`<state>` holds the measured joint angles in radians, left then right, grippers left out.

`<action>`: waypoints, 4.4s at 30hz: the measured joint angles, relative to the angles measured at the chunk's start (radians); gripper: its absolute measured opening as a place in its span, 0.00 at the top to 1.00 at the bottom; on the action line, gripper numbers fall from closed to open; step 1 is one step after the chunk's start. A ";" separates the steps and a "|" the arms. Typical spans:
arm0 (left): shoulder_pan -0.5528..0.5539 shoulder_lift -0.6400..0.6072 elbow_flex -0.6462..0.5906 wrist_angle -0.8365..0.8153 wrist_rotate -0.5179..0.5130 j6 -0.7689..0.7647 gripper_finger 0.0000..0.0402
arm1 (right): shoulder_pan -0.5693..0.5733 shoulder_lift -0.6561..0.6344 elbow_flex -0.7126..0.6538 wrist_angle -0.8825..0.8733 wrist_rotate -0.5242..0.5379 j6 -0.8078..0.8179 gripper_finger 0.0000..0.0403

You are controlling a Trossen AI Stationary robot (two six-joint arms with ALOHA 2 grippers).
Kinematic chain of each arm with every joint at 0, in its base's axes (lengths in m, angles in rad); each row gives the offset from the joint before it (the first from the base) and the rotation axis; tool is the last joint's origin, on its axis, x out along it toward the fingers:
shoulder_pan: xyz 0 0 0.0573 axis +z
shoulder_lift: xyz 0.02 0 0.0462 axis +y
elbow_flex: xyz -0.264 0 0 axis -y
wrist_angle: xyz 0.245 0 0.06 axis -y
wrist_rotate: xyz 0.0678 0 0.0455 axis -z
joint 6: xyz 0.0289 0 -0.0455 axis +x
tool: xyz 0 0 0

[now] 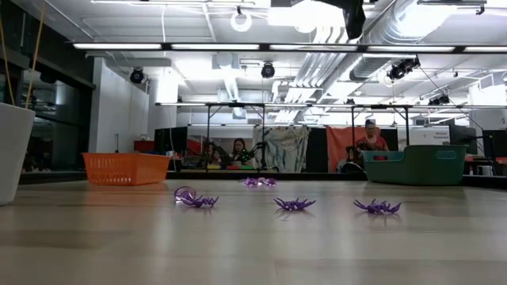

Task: Sort Halloween decoration
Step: Put the violet hat toy into the gray bin

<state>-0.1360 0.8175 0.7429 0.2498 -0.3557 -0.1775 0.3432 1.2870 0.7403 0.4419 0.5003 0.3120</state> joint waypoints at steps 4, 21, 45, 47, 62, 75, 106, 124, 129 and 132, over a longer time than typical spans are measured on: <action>0.000 -0.005 0.000 0.042 0.000 0.040 1.00 | -0.015 0.059 0.000 0.063 -0.027 -0.003 1.00; 0.000 -0.006 0.000 0.039 0.001 0.058 1.00 | -0.023 0.685 0.556 0.116 -0.398 -0.112 1.00; 0.000 -0.006 0.000 0.040 0.002 0.032 1.00 | -0.023 1.296 1.343 -0.049 -0.403 -0.063 1.00; 0.000 -0.006 0.000 0.040 0.002 0.032 1.00 | -0.025 1.296 1.345 -0.061 -0.399 -0.024 1.00; 0.000 -0.006 0.000 0.039 0.002 0.032 1.00 | -0.048 1.233 1.345 -0.191 -0.469 -0.006 0.56; 0.000 -0.006 0.000 0.040 0.001 0.032 1.00 | -0.143 0.863 1.285 -1.146 -0.574 -0.421 0.53; 0.000 -0.006 0.000 -0.084 0.063 0.048 1.00 | -0.063 -0.270 -0.153 0.027 0.000 0.053 0.60; -0.002 0.136 0.000 -0.232 0.185 -0.032 1.00 | -0.200 -0.269 -0.110 -0.067 -0.020 0.059 1.00; -0.002 0.162 0.000 -0.230 0.200 -0.032 1.00 | -0.200 -0.269 -0.003 -0.211 -0.061 -0.024 1.00; -0.002 0.162 0.000 -0.223 0.197 -0.031 1.00 | -0.200 -0.269 0.032 -0.225 -0.090 -0.061 1.00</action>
<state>-0.1379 0.9799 0.7433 0.0268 -0.1583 -0.2085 0.1436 1.0179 0.7722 0.2169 0.4099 0.2509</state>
